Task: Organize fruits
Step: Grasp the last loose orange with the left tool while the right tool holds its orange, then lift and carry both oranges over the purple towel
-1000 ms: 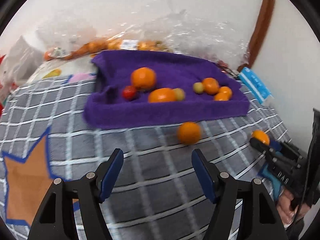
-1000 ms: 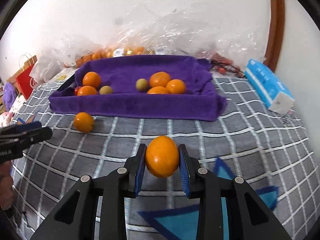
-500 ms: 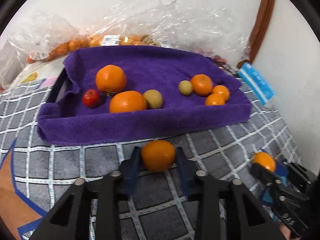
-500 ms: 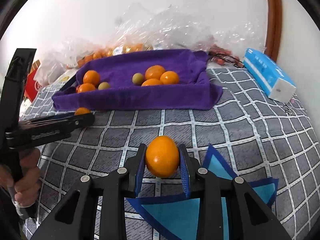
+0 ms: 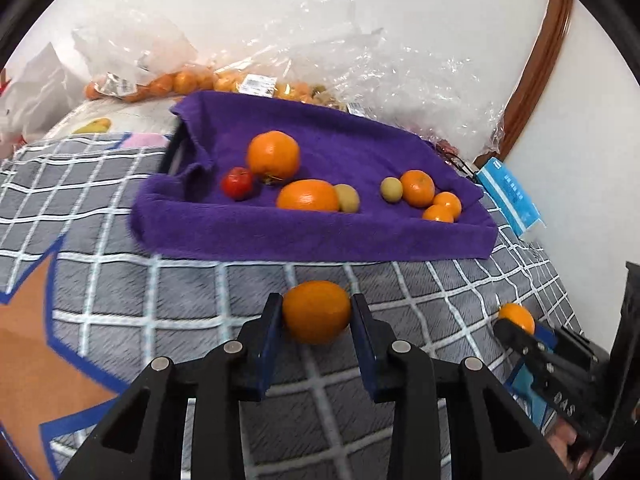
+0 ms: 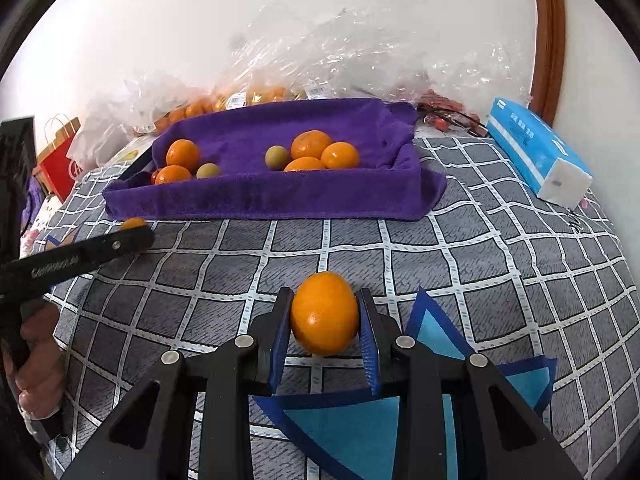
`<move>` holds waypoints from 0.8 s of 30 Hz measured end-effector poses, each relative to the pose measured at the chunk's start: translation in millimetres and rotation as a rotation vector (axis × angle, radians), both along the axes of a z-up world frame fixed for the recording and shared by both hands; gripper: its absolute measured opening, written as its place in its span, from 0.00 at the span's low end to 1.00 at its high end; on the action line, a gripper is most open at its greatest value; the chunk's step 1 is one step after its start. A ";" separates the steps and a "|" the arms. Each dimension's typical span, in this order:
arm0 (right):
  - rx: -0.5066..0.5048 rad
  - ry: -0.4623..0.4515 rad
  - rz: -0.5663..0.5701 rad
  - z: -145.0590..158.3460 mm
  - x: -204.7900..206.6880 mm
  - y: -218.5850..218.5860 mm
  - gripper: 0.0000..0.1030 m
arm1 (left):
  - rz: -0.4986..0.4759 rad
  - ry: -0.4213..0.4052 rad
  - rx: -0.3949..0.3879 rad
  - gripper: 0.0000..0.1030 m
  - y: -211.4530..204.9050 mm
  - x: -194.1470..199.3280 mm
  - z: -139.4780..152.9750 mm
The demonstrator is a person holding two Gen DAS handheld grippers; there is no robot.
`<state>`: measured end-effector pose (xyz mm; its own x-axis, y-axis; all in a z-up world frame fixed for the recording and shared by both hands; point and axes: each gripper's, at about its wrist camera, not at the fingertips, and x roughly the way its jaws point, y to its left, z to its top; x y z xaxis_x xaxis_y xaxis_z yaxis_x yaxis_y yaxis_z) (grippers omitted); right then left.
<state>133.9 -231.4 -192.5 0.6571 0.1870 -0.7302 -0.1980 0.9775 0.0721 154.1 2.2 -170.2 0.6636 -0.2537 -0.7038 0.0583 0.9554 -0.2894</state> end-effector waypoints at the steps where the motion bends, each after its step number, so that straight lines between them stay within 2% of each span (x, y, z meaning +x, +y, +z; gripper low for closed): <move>1: -0.001 0.000 0.002 0.0 0.1 0.4 0.31 | 0.011 0.003 0.000 0.31 3.9 -3.0 -0.7; 6: -0.039 -0.004 -0.017 -0.2 -0.9 4.0 0.31 | 0.032 -0.006 -0.069 0.31 19.1 -11.6 -2.4; 14: -0.017 -0.018 -0.019 3.5 -5.8 3.6 0.31 | 0.062 -0.008 -0.051 0.31 22.4 -16.8 -1.2; 17: 0.021 0.030 -0.022 3.5 -6.5 6.7 0.31 | 0.072 0.018 -0.018 0.31 28.1 -21.7 -2.4; 21: 0.070 0.047 -0.004 16.7 -7.6 15.7 0.31 | 0.054 0.011 0.087 0.31 32.9 -32.4 9.3; 24: 0.034 0.022 0.010 34.1 -7.5 25.1 0.31 | 0.075 0.013 0.109 0.31 46.1 -38.6 24.7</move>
